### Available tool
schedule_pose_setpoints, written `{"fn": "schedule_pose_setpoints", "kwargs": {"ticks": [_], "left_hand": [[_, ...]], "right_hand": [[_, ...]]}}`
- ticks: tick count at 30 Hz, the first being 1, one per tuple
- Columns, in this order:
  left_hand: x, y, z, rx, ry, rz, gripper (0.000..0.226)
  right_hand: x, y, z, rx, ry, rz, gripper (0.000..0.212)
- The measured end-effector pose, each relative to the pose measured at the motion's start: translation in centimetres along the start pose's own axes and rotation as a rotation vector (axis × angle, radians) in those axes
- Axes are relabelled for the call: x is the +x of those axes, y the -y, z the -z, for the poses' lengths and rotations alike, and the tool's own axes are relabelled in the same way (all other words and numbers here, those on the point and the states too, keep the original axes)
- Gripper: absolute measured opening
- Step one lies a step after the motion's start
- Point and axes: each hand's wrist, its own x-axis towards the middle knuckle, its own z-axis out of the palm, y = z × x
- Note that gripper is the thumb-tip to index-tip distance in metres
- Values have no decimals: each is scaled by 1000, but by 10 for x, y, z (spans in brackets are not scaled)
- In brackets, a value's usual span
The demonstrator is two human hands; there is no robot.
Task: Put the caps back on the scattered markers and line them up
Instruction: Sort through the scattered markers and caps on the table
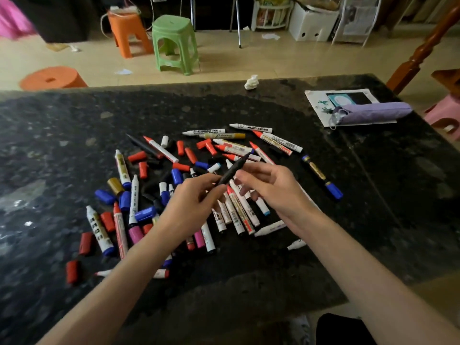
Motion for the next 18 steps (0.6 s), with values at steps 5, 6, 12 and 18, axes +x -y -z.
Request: {"fn": "schedule_pose_setpoints", "kwargs": {"ticks": [5, 6, 12, 18], "left_hand": [[-4, 13, 12, 84, -18, 3, 12], [-5, 13, 13, 103, -16, 1, 13], [-1, 9, 10, 133, -28, -21, 14], [-1, 4, 8, 119, -13, -17, 20]], "right_hand": [[35, -30, 51, -685, -441, 124, 21], [38, -35, 60, -787, -492, 106, 24], [45, -51, 80, -914, -517, -19, 27], [46, -48, 82, -811, -597, -149, 21]]}}
